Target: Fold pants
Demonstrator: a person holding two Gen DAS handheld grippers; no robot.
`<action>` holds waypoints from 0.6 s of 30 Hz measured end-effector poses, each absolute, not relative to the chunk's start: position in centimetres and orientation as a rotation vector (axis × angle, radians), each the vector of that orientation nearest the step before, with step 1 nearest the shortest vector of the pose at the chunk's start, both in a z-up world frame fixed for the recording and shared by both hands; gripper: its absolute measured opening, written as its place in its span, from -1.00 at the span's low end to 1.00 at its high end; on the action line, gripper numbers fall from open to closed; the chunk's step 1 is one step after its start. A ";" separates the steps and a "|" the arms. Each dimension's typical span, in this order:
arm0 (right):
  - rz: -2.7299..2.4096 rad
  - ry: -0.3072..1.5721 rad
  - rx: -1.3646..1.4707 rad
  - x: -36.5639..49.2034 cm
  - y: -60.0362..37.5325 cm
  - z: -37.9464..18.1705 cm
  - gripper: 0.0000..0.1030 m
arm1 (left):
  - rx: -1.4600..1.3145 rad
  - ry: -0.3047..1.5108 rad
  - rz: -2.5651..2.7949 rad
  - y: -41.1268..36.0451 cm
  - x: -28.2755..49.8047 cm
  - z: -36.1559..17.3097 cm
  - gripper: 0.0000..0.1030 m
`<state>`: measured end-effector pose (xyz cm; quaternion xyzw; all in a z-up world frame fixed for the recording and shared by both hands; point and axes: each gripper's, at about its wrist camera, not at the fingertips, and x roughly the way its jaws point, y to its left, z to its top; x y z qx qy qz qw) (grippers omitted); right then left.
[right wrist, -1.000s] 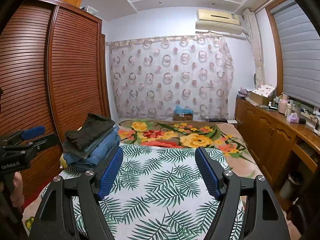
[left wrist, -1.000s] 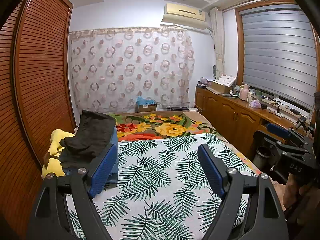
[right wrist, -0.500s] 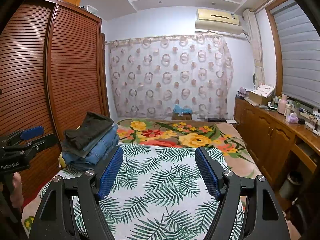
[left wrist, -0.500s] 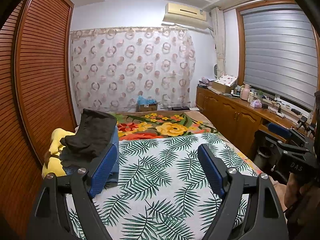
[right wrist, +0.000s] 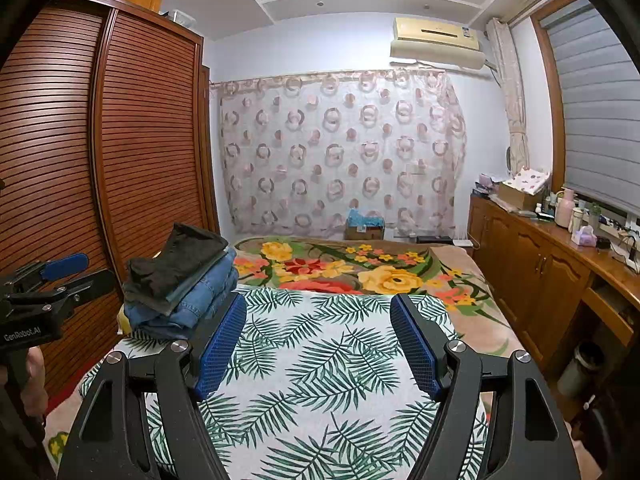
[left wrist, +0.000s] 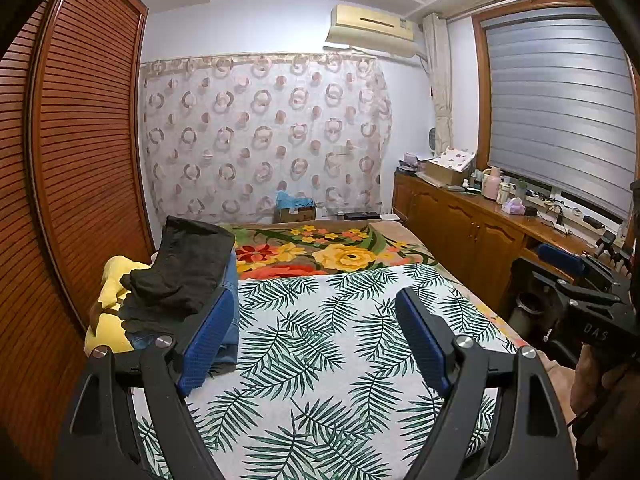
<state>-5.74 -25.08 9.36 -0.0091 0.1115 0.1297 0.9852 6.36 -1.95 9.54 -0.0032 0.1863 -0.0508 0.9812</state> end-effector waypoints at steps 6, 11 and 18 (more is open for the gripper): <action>0.263 0.222 -0.021 -5.7 -25.2 9.3 0.48 | -0.005 0.376 -0.102 -1.9 6.4 9.5 0.62; 0.262 0.221 -0.023 -5.7 -25.3 9.2 0.48 | -0.006 0.376 -0.100 -1.8 6.3 9.5 0.62; 0.262 0.220 -0.024 -5.7 -25.4 9.1 0.48 | -0.007 0.375 -0.097 -1.4 6.3 9.4 0.62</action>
